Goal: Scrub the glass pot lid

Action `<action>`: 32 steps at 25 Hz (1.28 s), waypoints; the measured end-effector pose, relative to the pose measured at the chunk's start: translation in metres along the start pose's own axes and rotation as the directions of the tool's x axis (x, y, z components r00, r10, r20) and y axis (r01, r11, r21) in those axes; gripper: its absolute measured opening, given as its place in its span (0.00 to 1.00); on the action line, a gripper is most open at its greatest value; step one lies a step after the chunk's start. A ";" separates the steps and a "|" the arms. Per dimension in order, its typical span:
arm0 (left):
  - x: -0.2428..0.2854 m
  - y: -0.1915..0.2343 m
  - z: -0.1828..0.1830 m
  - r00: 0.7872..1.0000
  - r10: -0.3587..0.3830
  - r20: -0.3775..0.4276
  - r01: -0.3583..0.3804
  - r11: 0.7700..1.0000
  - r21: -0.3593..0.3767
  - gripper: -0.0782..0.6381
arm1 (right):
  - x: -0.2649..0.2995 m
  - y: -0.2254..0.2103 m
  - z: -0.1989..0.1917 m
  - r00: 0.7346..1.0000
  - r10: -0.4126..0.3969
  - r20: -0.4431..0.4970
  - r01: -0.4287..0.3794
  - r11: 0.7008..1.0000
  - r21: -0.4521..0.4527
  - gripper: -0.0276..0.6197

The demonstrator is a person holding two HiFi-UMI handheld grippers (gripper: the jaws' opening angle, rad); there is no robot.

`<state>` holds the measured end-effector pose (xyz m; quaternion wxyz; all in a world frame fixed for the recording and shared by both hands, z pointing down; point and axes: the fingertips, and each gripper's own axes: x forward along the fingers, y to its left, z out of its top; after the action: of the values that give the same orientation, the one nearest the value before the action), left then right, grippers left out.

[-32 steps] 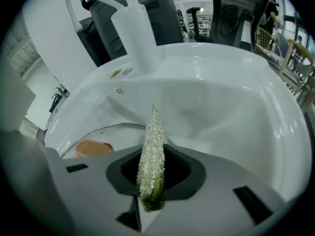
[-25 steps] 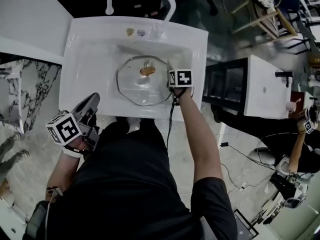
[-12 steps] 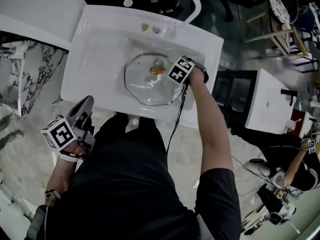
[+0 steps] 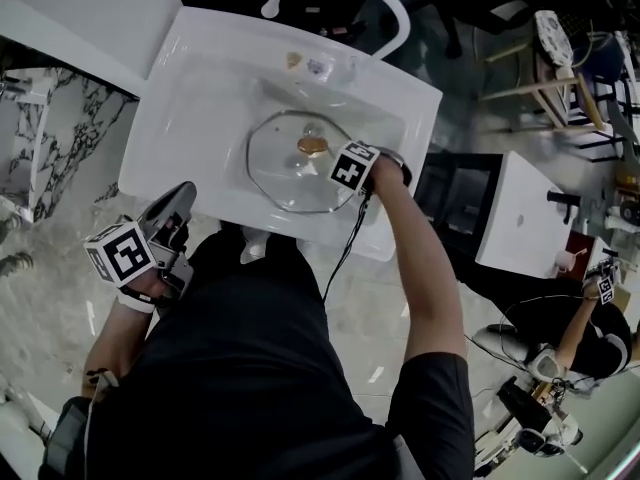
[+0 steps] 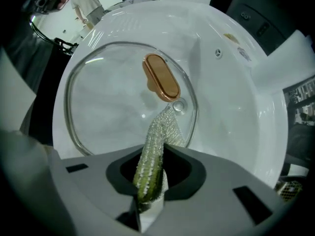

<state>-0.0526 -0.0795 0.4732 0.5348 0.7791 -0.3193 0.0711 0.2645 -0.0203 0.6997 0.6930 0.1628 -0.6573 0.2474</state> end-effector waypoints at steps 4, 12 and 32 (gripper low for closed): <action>0.009 -0.010 0.000 0.999 -0.039 -0.028 0.039 0.999 0.022 0.11 | -0.013 0.025 0.005 1.000 -0.007 0.014 0.007 1.000 0.017 0.14; 0.022 -0.029 -0.001 0.991 -0.114 -0.071 0.118 0.992 0.052 0.11 | -0.042 0.093 0.020 0.999 0.014 0.049 -0.016 0.999 0.044 0.14; -0.007 0.007 0.009 0.999 -0.020 0.024 0.021 1.000 -0.021 0.11 | -0.118 0.087 0.097 0.781 -0.120 0.613 -0.127 0.930 0.345 0.14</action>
<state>-0.0645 -0.0862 0.4720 0.5399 0.7774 -0.3184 0.0528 0.1342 -0.0170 0.5817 0.3927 0.3607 -0.7912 0.2994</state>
